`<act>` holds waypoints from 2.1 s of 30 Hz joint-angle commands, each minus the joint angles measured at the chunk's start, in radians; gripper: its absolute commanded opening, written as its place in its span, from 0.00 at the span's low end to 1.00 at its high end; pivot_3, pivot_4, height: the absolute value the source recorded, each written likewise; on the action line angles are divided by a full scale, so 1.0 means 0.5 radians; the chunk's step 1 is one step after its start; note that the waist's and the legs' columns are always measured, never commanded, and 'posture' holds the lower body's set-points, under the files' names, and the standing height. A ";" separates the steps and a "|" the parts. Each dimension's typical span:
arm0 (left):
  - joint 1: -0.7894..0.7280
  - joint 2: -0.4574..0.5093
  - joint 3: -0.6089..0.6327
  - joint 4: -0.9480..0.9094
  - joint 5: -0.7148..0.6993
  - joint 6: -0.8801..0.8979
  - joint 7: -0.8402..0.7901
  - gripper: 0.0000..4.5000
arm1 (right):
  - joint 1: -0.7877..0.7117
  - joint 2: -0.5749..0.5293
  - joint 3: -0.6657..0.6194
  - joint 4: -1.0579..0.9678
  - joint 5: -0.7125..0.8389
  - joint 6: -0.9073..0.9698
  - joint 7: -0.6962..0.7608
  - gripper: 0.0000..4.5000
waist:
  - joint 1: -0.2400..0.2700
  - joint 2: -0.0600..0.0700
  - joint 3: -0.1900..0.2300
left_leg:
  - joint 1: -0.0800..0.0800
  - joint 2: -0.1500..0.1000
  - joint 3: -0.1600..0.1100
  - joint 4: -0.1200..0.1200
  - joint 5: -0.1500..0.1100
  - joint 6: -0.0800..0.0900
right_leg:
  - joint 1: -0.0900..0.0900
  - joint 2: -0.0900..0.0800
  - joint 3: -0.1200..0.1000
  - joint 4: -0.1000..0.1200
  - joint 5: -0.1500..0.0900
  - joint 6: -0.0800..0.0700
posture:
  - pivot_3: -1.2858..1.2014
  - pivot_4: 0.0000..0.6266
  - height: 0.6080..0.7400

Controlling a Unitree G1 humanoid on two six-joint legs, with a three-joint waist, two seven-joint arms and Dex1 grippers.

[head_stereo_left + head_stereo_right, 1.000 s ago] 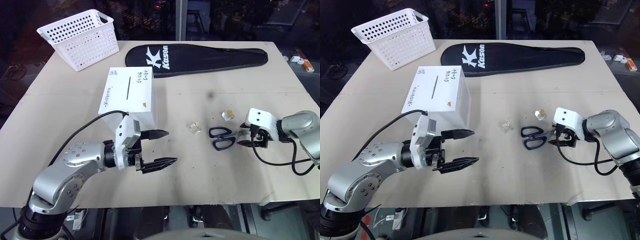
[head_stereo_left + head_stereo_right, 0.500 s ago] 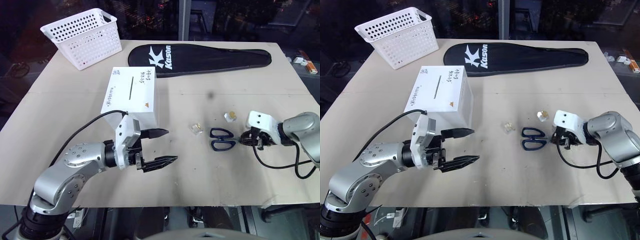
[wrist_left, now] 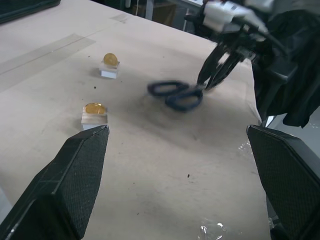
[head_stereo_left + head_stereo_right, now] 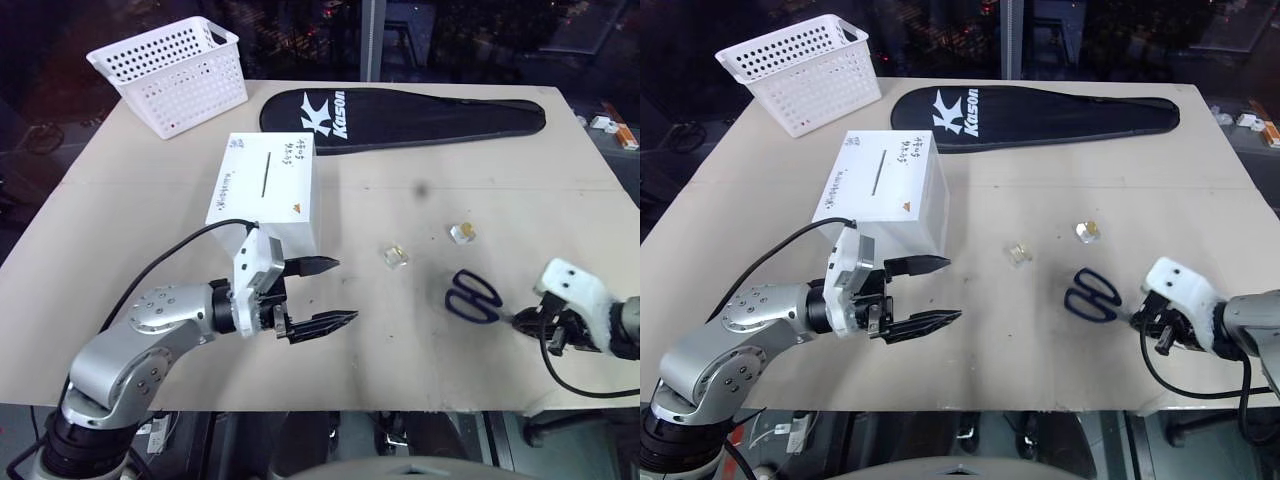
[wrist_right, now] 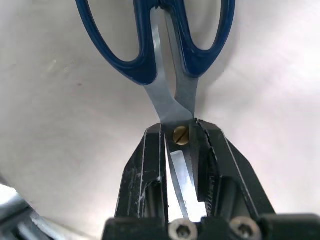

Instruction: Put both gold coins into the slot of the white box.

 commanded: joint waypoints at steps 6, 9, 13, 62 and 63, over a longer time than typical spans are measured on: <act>-0.155 -0.028 -0.077 0.032 -0.008 0.001 -0.040 1.00 | -0.370 0.438 -0.213 0.074 -0.151 0.732 -0.650 0.04 | 0.005 0.001 -0.001 | 0.000 -0.001 -0.001 0.001 -0.001 0.002 | 0.000 0.001 -0.001 0.001 0.000 0.000 | 0.52 0.24 0.99; -0.188 -0.033 -0.083 0.056 -0.005 0.009 -0.047 1.00 | -0.382 0.482 -0.218 0.113 -0.145 0.732 -0.742 0.30 | 0.005 0.003 0.000 | -0.002 -0.002 0.000 0.000 0.000 0.000 | -0.001 0.001 0.000 0.001 0.000 0.000 | 0.52 0.24 0.99; -0.191 -0.010 -0.045 0.093 -0.008 0.003 -0.075 1.00 | -0.483 0.547 -0.254 -0.023 -0.077 0.688 -0.784 0.70 | -0.004 0.003 0.000 | -0.002 -0.002 0.001 0.000 0.002 -0.003 | -0.001 0.002 0.001 0.000 0.000 0.000 | 0.52 0.24 0.99; -0.224 0.053 0.246 -0.126 -0.316 0.210 0.309 1.00 | -1.286 1.033 0.394 0.862 0.118 -0.040 -1.140 0.37 | -0.043 0.003 0.000 | -0.002 -0.003 0.002 -0.001 0.003 -0.004 | -0.002 0.002 0.003 0.001 0.000 0.001 | 0.52 0.24 0.99; -0.245 0.068 0.259 -0.115 -0.339 0.222 0.311 1.00 | -1.288 1.033 0.395 0.867 0.119 -0.043 -1.141 0.37 | -0.043 0.003 0.000 | -0.002 -0.003 0.002 -0.001 0.003 -0.004 | -0.002 0.002 0.003 0.001 0.000 0.001 | 0.52 0.24 0.99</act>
